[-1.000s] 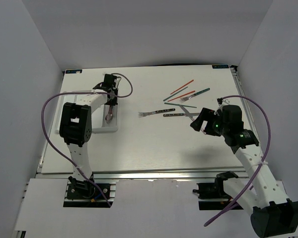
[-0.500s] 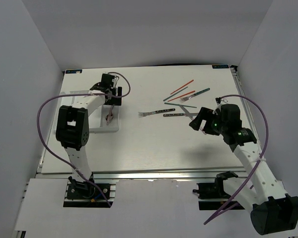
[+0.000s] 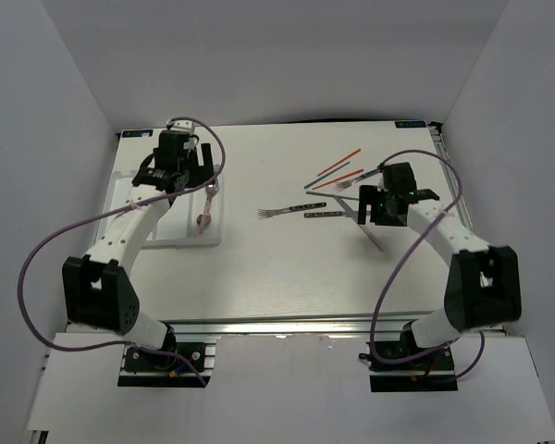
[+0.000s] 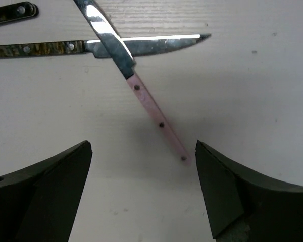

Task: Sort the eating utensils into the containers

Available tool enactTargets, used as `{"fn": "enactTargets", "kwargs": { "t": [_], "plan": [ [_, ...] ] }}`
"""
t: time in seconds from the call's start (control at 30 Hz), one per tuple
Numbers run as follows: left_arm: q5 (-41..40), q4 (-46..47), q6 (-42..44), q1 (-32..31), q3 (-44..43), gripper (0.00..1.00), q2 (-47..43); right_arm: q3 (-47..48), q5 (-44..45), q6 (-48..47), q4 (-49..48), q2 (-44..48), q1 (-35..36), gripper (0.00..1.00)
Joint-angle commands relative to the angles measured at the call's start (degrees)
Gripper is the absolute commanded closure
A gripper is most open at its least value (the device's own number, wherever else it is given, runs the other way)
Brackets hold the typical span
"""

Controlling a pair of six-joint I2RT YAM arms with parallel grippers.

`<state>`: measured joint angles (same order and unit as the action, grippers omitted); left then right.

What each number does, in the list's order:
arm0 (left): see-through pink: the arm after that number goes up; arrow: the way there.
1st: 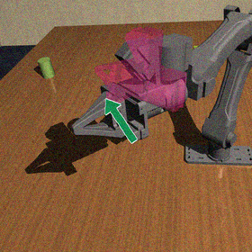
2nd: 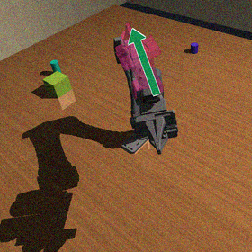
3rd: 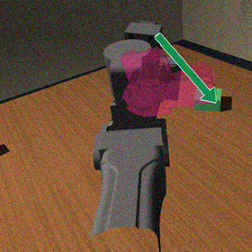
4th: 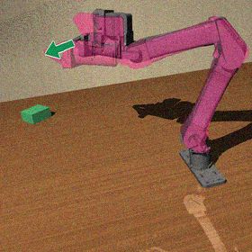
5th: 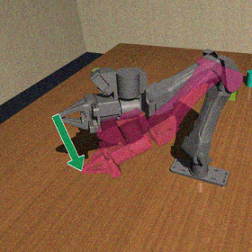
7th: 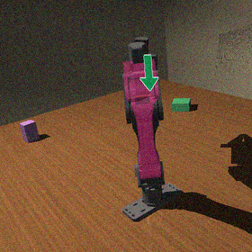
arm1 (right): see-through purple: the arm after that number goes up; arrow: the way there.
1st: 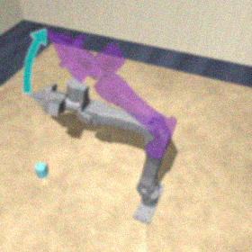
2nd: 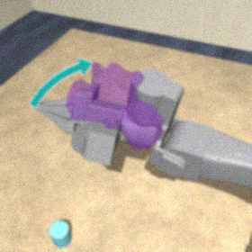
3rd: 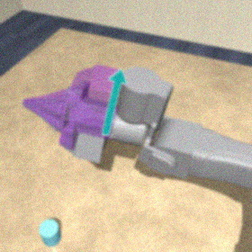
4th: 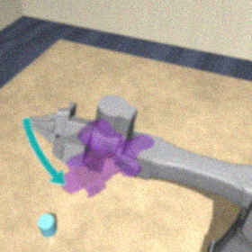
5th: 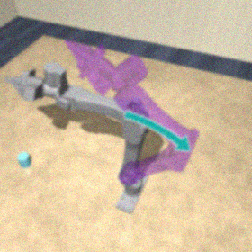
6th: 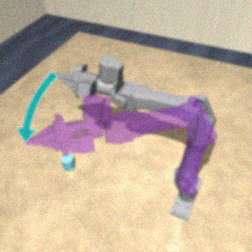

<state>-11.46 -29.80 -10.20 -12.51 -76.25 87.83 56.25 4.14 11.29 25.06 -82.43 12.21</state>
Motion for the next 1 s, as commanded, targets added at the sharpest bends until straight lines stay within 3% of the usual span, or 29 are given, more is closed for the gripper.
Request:
{"fn": "enactTargets", "kwargs": {
  "t": [0.0, 0.2, 0.33, 0.5, 0.57, 0.63, 0.67, 0.77, 0.9, 0.97],
  "plan": [
    [-0.48, -1.14, -4.64, -0.14, 7.13, 0.02, -8.78, 6.93, 0.17, -7.15, -0.63, -8.16, -0.17, 0.11],
    [-6.99, -2.63, -11.25, -0.06, 18.74, 0.02, -20.23, 7.21, -0.45, -10.50, -4.14, -15.03, -0.17, 0.14],
    [-6.20, 0.61, -10.11, -0.06, 25.51, 0.02, -29.36, 7.82, -3.61, -10.94, -3.88, -19.33, -0.25, 0.25],
    [-4.62, 0.10, -9.05, -0.06, 27.82, 0.02, -31.14, 6.42, -6.52, -10.94, -3.44, -21.01, 0.09, 0.55],
    [-4.36, 0.01, -8.96, -0.14, 27.82, 0.02, -30.62, 5.02, -3.80, -10.94, -3.79, -20.84, 0.53, 0.59],
    [-3.05, -0.08, -8.96, -0.06, 27.56, 0.02, -30.27, 4.22, -0.20, -10.59, -3.97, -20.49, 1.85, 0.71],
    [-2.34, -0.17, -9.05, -0.06, 27.30, 0.02, -29.74, 3.35, 0.25, -10.59, -4.31, -20.31, 2.99, 0.83],
    [0.12, -0.96, -9.40, -0.06, 26.51, 0.02, -28.95, 2.29, 0.60, -10.24, -4.14, -18.91, 5.18, 1.00],
    [5.21, -0.88, -10.19, -0.06, 25.54, 0.02, -29.64, 1.24, -1.06, -8.13, -4.66, -11.82, 6.60, 1.00],
    [15.02, 2.80, -12.12, -0.14, 26.23, 0.02, -30.35, 0.79, -2.56, -5.59, -5.02, -8.46, 7.56, 1.00]
  ]
}}
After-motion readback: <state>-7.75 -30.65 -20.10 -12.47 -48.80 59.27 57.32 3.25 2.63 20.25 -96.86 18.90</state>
